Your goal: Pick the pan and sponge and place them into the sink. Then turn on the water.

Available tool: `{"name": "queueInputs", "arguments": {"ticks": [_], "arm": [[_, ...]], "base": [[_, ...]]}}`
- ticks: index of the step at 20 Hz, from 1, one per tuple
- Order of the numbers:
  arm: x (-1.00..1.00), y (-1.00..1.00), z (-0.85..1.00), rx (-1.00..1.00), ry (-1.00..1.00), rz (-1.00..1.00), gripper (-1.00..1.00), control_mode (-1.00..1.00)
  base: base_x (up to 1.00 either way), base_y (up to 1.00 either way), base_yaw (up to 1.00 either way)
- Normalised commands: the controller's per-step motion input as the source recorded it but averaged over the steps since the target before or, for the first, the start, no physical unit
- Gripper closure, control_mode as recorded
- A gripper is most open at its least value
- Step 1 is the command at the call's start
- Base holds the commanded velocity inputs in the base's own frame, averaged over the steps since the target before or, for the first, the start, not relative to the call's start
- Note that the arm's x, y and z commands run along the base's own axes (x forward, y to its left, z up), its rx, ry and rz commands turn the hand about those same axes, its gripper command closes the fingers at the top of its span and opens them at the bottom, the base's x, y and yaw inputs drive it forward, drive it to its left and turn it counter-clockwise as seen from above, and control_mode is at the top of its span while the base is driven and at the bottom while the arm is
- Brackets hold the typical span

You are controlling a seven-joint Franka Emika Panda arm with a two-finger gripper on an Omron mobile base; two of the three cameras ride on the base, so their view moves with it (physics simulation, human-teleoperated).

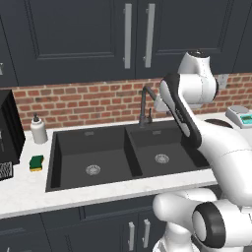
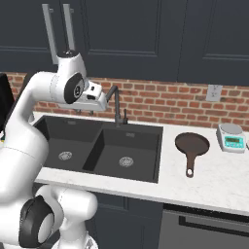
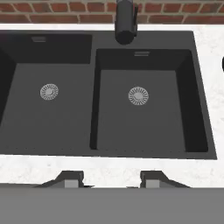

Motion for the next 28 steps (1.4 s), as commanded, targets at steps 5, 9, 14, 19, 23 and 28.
{"name": "queueInputs", "arguments": {"ticks": [5,9,14,19,23,28], "arm": [[0.0,0.41,-0.09,0.01,0.0,0.0,-1.0,-1.0],[0.0,1.0,-0.26,0.0,0.03,0.0,-1.0,-1.0],[0.0,1.0,-0.27,0.0,0.08,0.0,-1.0,-1.0],[0.0,1.0,-0.29,0.0,0.08,0.0,-1.0,-1.0],[0.0,1.0,-0.37,0.0,0.08,0.0,-1.0,-1.0],[0.0,0.94,-0.48,-0.01,0.1,0.0,-1.0,-1.0]], "base": [[0.0,0.0,0.0],[0.0,0.0,0.0],[0.0,0.0,0.0],[0.0,0.0,0.0],[0.0,0.0,0.0],[0.0,0.0,0.0]]}}
